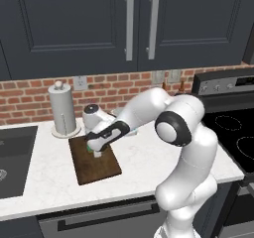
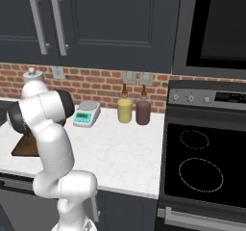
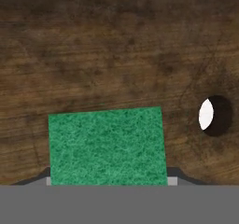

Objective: Pick up the sponge from the counter and clean the cutting board by briefly scrubbing or pressing down on the cutting board. Once finished, release the sponge.

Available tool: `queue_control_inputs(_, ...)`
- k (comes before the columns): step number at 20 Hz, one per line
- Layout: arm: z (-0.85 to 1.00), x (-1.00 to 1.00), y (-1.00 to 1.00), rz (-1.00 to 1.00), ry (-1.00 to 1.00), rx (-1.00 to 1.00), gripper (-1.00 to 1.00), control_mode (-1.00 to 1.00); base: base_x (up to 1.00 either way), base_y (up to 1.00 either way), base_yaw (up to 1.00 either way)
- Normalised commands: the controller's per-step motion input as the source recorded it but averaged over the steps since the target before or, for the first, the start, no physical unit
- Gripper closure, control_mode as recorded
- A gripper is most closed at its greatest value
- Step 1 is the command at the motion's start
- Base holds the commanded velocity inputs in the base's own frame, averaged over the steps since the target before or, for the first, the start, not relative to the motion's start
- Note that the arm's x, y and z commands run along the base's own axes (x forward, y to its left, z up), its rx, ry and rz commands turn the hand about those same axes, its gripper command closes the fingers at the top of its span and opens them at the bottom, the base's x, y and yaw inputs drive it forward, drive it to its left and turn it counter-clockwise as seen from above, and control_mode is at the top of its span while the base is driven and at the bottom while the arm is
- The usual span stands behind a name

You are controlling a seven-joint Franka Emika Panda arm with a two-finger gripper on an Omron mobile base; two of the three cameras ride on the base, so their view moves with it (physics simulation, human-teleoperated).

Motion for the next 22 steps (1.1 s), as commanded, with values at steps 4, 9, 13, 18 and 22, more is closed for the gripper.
queue_control_inputs(4, -0.16, -0.35, -0.01, 0.09, 0.0, 0.06, 1.0, -1.0, 0.0, 0.0, 0.0)
queue_control_inputs(9, -0.12, -0.6, 0.0, 0.13, 0.0, 0.03, 1.0, -1.0, 0.0, 0.0, 0.0)
queue_control_inputs(13, -0.11, -0.79, 0.0, 0.16, 0.0, 0.0, 1.0, -1.0, 0.0, 0.0, 0.0)
queue_control_inputs(18, -0.04, -0.79, 0.0, 0.15, 0.0, 0.0, 1.0, -1.0, 0.0, 0.0, 0.0)
queue_control_inputs(22, -0.01, -0.76, 0.0, 0.15, 0.0, 0.01, 1.0, -1.0, 0.0, 0.0, 0.0)
